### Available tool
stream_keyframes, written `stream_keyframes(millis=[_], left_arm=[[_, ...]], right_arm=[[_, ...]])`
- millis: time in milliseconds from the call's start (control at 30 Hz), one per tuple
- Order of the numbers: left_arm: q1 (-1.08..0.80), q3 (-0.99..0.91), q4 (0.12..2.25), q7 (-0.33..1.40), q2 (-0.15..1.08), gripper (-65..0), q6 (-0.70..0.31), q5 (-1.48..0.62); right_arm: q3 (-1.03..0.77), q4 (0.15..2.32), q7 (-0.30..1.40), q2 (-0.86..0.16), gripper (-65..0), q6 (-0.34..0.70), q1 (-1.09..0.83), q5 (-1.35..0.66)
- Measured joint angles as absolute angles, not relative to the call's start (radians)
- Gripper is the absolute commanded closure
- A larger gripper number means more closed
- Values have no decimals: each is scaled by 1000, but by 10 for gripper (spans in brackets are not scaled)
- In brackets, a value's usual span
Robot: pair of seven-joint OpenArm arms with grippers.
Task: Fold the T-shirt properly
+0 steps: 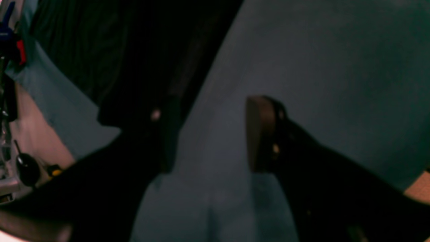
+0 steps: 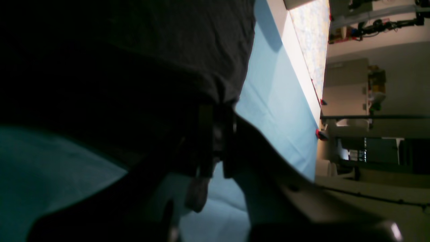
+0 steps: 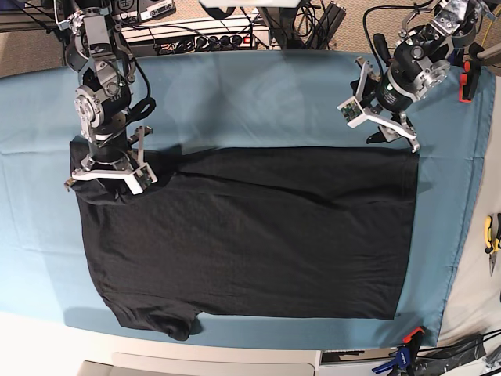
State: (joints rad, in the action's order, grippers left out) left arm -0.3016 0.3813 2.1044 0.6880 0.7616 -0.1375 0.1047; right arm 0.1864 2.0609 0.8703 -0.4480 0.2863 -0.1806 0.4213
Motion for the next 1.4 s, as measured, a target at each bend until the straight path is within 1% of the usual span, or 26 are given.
stream_keyframes(millis=[100, 200, 367, 400, 467, 567, 633, 800, 900, 967, 1033, 1067, 1167, 1400], left_arm=[[-302, 381, 2104, 688, 762, -322, -138, 105], [-302, 381, 2104, 688, 762, -322, -138, 105], [-302, 381, 2104, 688, 762, -322, -138, 105], [-302, 381, 2104, 688, 762, -322, -138, 105], [-302, 381, 2104, 688, 762, -322, -138, 105], [-302, 381, 2104, 688, 762, -322, -138, 105], [-301, 381, 2104, 688, 762, -322, -138, 105], [-302, 380, 2104, 688, 762, -322, -137, 105], [-301, 380, 2104, 688, 762, -322, -138, 105], [-302, 380, 2104, 688, 762, -322, -138, 105], [-301, 380, 2104, 688, 762, -322, -138, 105], [-301, 380, 2104, 688, 762, -322, -138, 105], [-301, 380, 2104, 688, 762, -322, -138, 105], [-302, 379, 2105, 688, 762, -322, -138, 105]], right_arm=[[186, 2061, 870, -448, -43, 286, -181, 421], [186, 2061, 871, -448, -67, 287, -181, 421], [186, 2061, 870, -448, -199, 285, -181, 421], [186, 2061, 870, -448, -214, 285, -181, 421], [186, 2061, 859, -448, -217, 284, -181, 421], [186, 2061, 855, -443, -217, 245, -179, 422], [186, 2053, 849, -420, -217, 232, -170, 421], [186, 1956, 842, -345, -217, 234, -102, 413], [186, 1910, 852, -330, -216, 233, -61, 386], [186, 1899, 897, -331, -216, 250, -41, 358], [186, 1895, 927, -332, -207, 256, -36, 338], [186, 1889, 929, -332, -172, 258, -37, 327], [186, 1843, 935, -332, 0, 285, -38, 305], [186, 1782, 915, -332, 0, 284, -30, 308]])
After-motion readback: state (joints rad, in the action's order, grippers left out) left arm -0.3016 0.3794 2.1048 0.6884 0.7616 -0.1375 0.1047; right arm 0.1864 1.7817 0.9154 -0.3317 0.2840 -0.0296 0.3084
